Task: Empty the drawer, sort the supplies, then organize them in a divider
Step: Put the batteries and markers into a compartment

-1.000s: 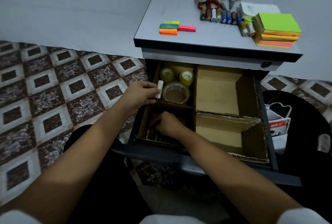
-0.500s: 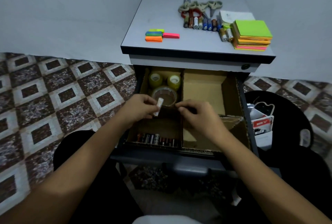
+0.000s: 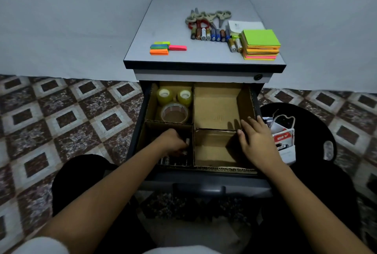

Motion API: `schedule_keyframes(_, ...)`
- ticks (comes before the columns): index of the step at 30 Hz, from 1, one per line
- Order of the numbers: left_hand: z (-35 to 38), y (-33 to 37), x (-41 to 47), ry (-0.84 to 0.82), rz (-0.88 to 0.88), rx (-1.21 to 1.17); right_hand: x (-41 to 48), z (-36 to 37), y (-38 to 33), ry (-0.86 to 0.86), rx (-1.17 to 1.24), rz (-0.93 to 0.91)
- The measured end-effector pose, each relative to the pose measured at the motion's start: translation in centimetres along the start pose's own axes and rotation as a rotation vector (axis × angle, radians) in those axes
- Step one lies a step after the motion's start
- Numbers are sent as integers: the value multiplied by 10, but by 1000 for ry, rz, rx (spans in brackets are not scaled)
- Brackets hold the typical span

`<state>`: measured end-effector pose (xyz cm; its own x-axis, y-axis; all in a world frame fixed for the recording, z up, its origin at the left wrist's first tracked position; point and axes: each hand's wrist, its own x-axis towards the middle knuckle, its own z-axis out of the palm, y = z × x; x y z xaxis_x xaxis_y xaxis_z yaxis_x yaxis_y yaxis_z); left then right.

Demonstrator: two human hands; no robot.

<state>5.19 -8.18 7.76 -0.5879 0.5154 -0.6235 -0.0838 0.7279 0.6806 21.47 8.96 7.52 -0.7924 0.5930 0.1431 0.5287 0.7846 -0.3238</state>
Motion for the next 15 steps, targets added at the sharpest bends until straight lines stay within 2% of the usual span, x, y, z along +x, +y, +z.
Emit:
schedule_keyframes(5, 4, 0, 6, 57, 11, 17, 1, 3, -1, 3, 5, 17)
schedule_keyframes(10, 1, -4, 9, 39, -14, -151, -1, 5, -2, 29, 13, 28)
schedule_keyframes(15, 0, -6, 11, -26, -32, -161, -1, 4, -3, 22, -3, 18)
